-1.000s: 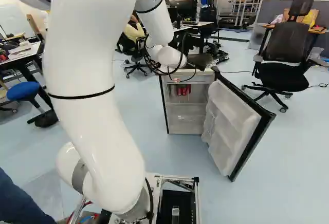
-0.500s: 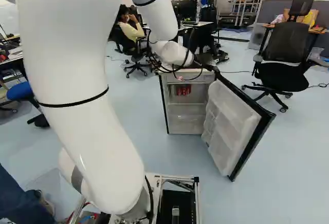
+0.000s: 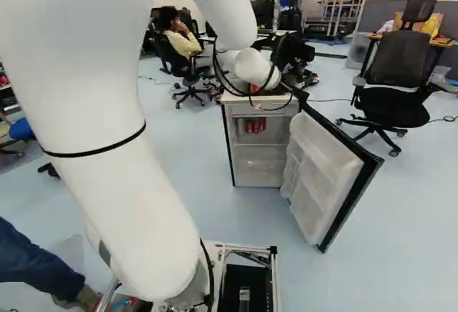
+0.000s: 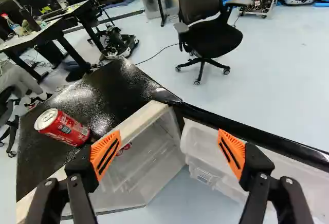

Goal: Grab a drink from the fridge

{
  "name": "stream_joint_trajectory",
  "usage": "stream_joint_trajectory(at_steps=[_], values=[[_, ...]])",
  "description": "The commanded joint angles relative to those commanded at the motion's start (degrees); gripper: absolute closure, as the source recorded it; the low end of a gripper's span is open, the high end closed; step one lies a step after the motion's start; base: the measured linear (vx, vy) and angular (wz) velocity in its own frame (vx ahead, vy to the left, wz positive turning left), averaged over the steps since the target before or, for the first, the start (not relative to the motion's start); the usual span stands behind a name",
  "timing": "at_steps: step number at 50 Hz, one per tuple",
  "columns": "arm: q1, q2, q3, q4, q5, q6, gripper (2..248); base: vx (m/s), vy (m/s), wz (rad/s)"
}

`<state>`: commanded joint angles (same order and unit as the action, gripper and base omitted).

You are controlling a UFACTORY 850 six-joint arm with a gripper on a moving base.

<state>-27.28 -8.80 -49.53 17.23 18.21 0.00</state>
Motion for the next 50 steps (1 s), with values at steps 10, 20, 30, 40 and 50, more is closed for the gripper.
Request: stream_joint_trajectory(at_steps=[10, 20, 30, 40, 50], values=[[-1.86, 0.86, -0.43, 0.75, -3.05, 0.00, 3, 0.000, 0.000, 0.000], [-3.78, 1.78, -0.80, 1.12, -6.17, 0.00, 3, 0.000, 0.000, 0.000], [-5.76, 2.73, -1.15, 1.12, -8.96, 0.00, 3, 0.000, 0.000, 0.000], [-7.75, 3.61, -1.59, 1.12, -11.75, 0.00, 3, 0.000, 0.000, 0.000], [-9.75, 3.26, -2.10, 1.12, -14.64, 0.00, 3, 0.000, 0.000, 0.000]])
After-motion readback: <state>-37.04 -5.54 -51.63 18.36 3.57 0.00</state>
